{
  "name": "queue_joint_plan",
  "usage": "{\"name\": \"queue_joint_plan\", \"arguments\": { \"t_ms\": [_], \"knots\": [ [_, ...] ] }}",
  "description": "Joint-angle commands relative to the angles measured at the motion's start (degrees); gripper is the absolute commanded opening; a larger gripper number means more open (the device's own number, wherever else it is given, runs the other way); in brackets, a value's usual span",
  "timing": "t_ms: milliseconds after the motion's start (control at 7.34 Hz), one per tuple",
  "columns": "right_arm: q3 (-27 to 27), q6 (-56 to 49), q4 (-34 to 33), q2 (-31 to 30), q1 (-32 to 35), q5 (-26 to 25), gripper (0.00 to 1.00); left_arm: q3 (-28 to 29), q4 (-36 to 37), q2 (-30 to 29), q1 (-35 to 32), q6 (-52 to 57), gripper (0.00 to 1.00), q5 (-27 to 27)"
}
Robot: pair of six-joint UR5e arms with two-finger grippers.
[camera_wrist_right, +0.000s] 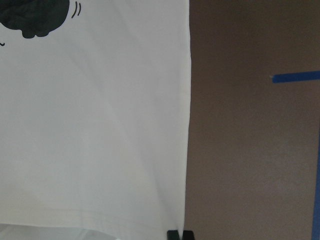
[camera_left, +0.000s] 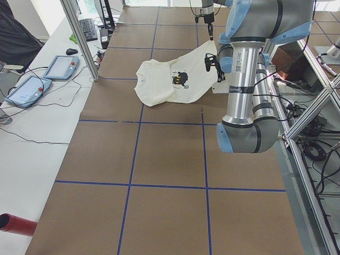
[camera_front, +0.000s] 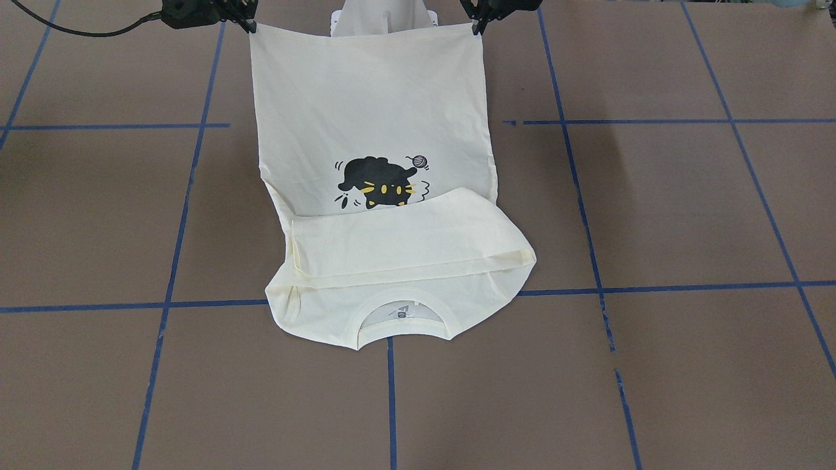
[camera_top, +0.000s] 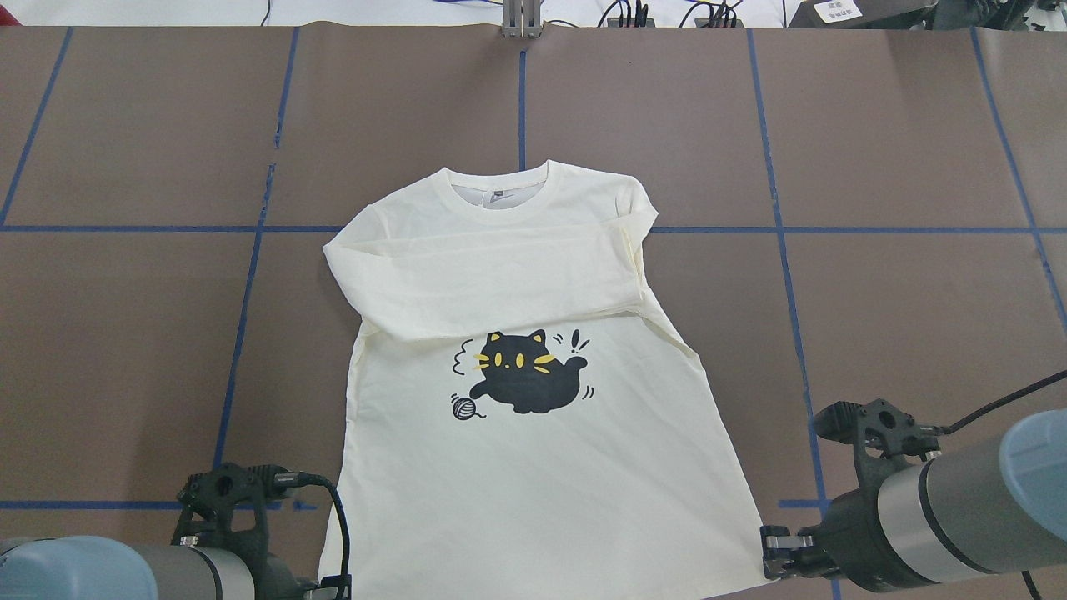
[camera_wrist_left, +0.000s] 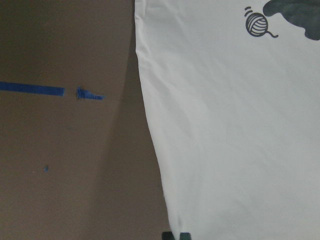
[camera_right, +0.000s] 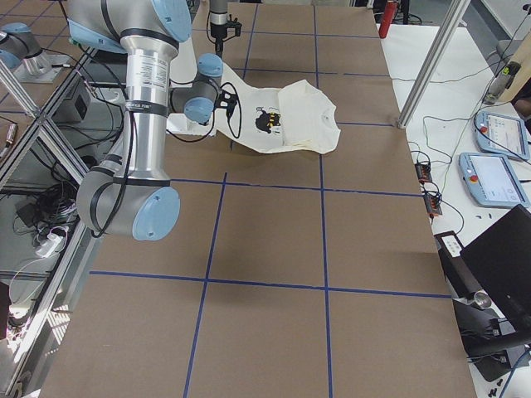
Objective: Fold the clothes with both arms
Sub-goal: 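Lift the hem with both grippers and fold it toward the collar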
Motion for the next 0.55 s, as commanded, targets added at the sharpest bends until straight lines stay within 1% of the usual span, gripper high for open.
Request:
{"name": "queue_joint_plan", "arguments": {
  "t_ms": [0,136,273,409],
  "knots": [
    [-7.1,-0.2,0.1,7.3,5.2,-0.6,0.00,0.5,-0.1,-0.7,-1.8,0.3,0.00,-0.9],
    [-9.7,-0.7,0.2,8.5,9.2,-0.6,0.00,1.5,0.1,-1.2,-5.7,1.1,0.00,-1.0],
    [-10.0,-0.9,0.2,8.8,13.3,-0.3,0.00,3.4,0.1,-1.3,-11.2,5.1,0.00,-3.7],
    [-11.6,-1.0,0.2,10.8,16.8,-0.3,0.00,5.0,0.1,-1.5,-15.7,8.3,0.00,-5.8]
  ]
}}
